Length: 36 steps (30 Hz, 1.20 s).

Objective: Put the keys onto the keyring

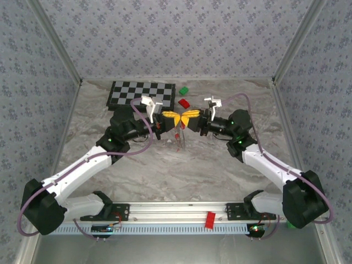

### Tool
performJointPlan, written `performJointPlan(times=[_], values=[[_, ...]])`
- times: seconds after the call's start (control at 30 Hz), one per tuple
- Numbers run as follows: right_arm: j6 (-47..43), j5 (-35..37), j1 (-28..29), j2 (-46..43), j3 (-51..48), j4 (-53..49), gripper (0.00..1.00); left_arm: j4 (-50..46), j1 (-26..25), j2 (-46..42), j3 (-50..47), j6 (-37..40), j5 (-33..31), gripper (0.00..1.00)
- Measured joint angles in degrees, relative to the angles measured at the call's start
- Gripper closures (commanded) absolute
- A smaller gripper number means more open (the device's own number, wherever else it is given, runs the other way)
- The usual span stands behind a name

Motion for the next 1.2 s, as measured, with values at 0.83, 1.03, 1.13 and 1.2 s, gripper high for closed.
performJointPlan(times=[0.83, 1.03, 1.13, 1.2], values=[[-3.3, -3.3, -0.8, 1.1, 1.4, -3.5, 1.00, -1.7, 0.4, 0.1, 0.0, 0.8, -0.2, 0.76], [-14.1, -4.9, -1.4, 0.7, 7.8, -21.6, 1.00, -5.0, 1.2, -0.7, 0.0, 2.8, -0.4, 0.75], [-22.0, -4.8, -1.4, 0.6, 12.6, -33.9, 1.00, -7.4, 1.4, -1.9, 0.2, 4.6, -0.4, 0.75], [-27.1, -4.3, -1.4, 0.6, 15.2, -41.2, 1.00, -9.0, 1.4, -2.3, 0.7, 5.7, -0.4, 0.75]])
